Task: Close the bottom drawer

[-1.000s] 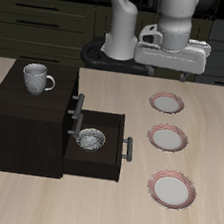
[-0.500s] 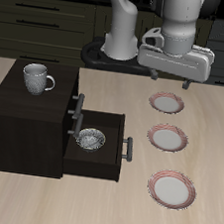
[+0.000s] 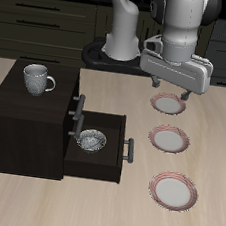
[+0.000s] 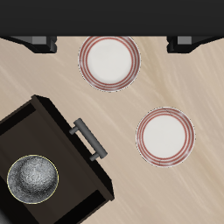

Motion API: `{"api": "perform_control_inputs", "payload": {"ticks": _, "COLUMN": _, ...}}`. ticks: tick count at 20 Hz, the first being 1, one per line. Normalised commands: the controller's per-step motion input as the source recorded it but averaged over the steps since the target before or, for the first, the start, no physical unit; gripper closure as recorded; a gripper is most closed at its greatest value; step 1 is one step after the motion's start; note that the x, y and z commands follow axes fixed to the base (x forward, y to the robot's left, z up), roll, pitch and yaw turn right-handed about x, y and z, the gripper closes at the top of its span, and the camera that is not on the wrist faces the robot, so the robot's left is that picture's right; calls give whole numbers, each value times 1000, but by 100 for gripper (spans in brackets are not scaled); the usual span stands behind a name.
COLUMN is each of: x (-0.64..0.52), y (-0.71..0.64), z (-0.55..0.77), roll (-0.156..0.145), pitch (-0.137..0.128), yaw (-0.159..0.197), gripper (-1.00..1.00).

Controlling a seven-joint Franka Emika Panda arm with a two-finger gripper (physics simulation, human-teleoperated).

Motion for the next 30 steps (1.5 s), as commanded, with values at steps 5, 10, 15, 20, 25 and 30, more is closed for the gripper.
{"api": "perform_control_inputs", "payload": {"ticks": 5, "x": 182, "y": -78, "z": -130, "roll": -25, "pitch": -26, "yaw": -157, "gripper": -100}}
{"api": "perform_control_inputs", "payload": {"ticks": 10, "x": 157, "y": -81, "z": -227, "roll": -9, "pitch": 0, "yaw": -174, "gripper": -100}}
{"api": "perform_control_inputs", "payload": {"ticks": 15, "x": 51, "y": -54, "z": -170, "roll": 13, "pitch": -43, "yaw": -187, "gripper": -100}}
{"api": "perform_control_inputs", "payload": {"ticks": 20, "x": 2, "y": -100, "z": -117, "roll": 7, "pitch": -59, "yaw": -166, "gripper": -100}}
{"api": "perform_control_inputs", "payload": {"ticks": 25, "x": 153, "y": -114, "z": -169, "roll": 2, "pitch": 15, "yaw": -113, "gripper": -100}}
{"api": "perform_control_inputs", "payload": {"ticks": 30, "x": 55, "y": 2, "z": -192, "roll": 4, "pitch": 9, "yaw": -47, "gripper": -100}}
